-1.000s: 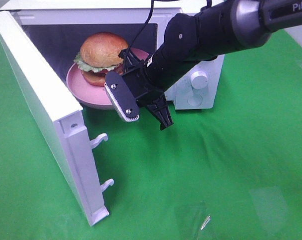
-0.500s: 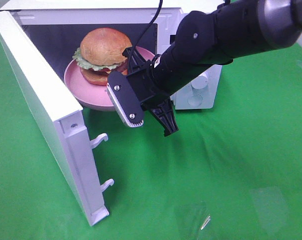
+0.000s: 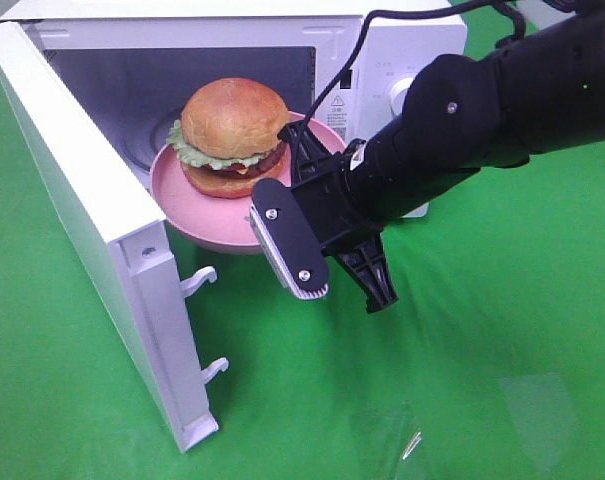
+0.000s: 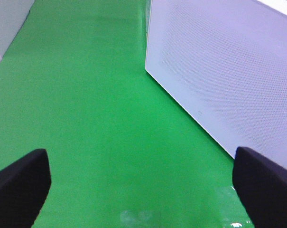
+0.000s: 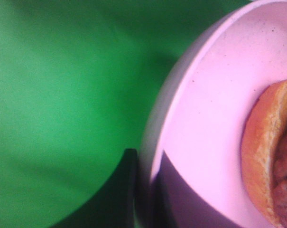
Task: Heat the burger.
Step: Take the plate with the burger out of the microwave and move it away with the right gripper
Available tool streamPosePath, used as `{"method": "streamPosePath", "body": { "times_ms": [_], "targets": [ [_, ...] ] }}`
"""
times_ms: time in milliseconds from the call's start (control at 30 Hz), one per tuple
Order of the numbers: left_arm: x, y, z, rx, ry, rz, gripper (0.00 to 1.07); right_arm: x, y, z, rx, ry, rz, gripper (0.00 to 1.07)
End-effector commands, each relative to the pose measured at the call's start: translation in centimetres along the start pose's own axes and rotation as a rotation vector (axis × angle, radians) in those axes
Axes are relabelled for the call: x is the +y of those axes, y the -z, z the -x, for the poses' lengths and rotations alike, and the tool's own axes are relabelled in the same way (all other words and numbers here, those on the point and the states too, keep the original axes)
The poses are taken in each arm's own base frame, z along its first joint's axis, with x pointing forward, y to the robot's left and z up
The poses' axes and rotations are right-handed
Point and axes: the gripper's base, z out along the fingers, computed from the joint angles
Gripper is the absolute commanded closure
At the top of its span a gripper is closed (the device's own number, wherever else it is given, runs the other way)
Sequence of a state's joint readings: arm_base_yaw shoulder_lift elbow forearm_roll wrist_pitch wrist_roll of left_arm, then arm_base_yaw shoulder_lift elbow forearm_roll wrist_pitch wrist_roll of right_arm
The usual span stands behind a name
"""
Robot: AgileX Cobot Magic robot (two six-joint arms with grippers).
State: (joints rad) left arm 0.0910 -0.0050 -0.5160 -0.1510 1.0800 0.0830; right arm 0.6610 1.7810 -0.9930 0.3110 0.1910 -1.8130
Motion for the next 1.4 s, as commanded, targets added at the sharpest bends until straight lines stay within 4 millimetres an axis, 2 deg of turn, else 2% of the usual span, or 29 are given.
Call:
{"method": "streamPosePath", "body": {
  "times_ms": [33, 67, 133, 233, 433, 667, 733, 833, 933, 1033, 1167, 1333, 1400],
  "targets": [
    [0.0, 0.2, 0.0, -0.029, -0.002, 0.002, 0.08, -0.5, 2.0, -0.4, 0.026, -0.063, -0.132, 1.07],
    [0.0, 0.2, 0.0, -0.029, -0.002, 0.002, 0.08, -0.5, 2.0, -0.4, 0.026, -0.063, -0.132, 1.07],
    [0.0, 0.2, 0.0, -0.029, -0.002, 0.002, 0.08, 0.8, 3.0, -0.5, 0.031, -0.093, -0.135, 1.07],
    [0.0, 0.2, 0.0, -0.029, -0.002, 0.002, 0.08, 1.1, 3.3, -0.5, 0.031, -0.097, -0.135, 1.07],
    [0.0, 0.2, 0.0, -0.029, -0.002, 0.002, 0.08, 2.8, 5.6, -0.5, 0.031, -0.126, -0.155, 1.07],
    [0.0, 0.2, 0.0, -0.029, -0.002, 0.002, 0.08, 4.4, 7.4, -0.4, 0.028, -0.149, -0.165, 1.07],
    [0.0, 0.2, 0.0, -0.029, -0.002, 0.002, 0.08, 5.4, 8.7, -0.4, 0.024, -0.174, -0.177, 1.07],
    [0.0, 0.2, 0.0, -0.029, -0.002, 0.002, 0.08, 6.0, 9.4, -0.4, 0.02, -0.185, -0.182, 1.07],
    [0.0, 0.2, 0.0, -0.029, -0.002, 0.002, 0.08, 7.5, 10.8, -0.4, 0.018, -0.185, -0.176, 1.07],
    [0.0, 0.2, 0.0, -0.029, -0.002, 0.002, 0.08, 7.7, 11.1, -0.4, 0.019, -0.184, -0.182, 1.07],
    [0.0, 0.2, 0.0, -0.029, -0.002, 0.002, 0.08, 9.1, 13.0, -0.4, 0.017, -0.219, -0.191, 1.07],
    [0.0, 0.2, 0.0, -0.029, -0.002, 0.002, 0.08, 9.7, 14.2, -0.5, 0.036, -0.216, -0.172, 1.07],
    [0.0, 0.2, 0.0, -0.029, -0.002, 0.002, 0.08, 9.9, 15.2, -0.6, 0.055, -0.231, -0.184, 1.07]
  ]
}}
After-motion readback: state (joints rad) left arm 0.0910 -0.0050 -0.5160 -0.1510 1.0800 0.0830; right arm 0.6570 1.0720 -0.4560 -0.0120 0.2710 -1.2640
